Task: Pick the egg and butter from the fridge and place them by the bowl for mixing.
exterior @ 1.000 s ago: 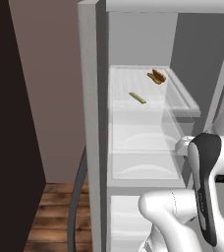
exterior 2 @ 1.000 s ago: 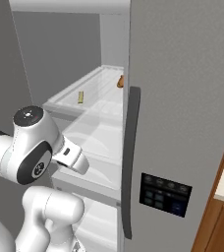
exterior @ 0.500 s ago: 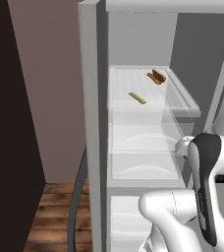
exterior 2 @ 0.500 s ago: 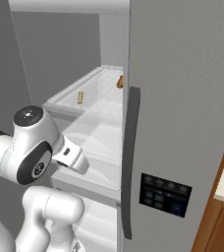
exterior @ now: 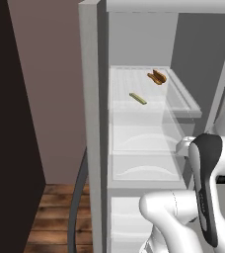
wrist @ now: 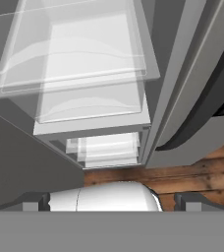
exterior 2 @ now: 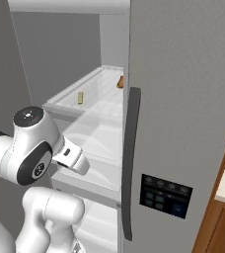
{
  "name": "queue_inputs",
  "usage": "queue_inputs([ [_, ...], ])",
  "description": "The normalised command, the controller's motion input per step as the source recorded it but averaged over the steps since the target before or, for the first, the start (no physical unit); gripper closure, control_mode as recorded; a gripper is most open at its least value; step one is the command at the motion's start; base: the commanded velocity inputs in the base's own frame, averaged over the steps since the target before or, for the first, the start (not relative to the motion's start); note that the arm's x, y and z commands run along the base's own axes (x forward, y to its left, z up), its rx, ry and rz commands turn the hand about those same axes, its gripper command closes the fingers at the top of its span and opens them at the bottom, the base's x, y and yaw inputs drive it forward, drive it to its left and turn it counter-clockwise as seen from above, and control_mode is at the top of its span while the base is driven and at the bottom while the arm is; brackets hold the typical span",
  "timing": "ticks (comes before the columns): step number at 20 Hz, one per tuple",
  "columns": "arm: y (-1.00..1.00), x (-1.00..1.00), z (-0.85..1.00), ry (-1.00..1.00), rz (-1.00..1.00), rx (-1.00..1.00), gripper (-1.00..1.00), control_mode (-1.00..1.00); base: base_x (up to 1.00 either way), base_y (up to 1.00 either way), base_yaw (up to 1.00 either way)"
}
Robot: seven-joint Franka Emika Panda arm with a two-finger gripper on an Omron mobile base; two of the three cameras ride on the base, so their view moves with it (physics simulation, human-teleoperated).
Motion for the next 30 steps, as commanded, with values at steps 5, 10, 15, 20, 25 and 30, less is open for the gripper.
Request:
queue_inputs([
  [5,0.00,0.00,0.00,0.00,0.00,0.00,-1.00,1.00,0.00,0.00,0.00],
  [10,0.00,0.00,0.00,0.00,0.00,0.00,-1.00,1.00,0.01,0.00,0.00],
  [15,0.01,0.00,0.00,0.00,0.01,0.01,-1.00,-1.00,0.00,0.01,0.00],
  [20,0.07,-0.01,0.17,-0.15,0.14,0.05,-1.00,-1.00,0.00,0.00,0.00],
  [25,0.17,-0.01,0.36,-0.26,0.14,-0.01,-1.00,-1.00,0.00,0.00,0.00],
  [30,0.31,0.16,0.45,-0.15,0.00,-0.14,-1.00,-1.00,0.00,0.00,0.00],
])
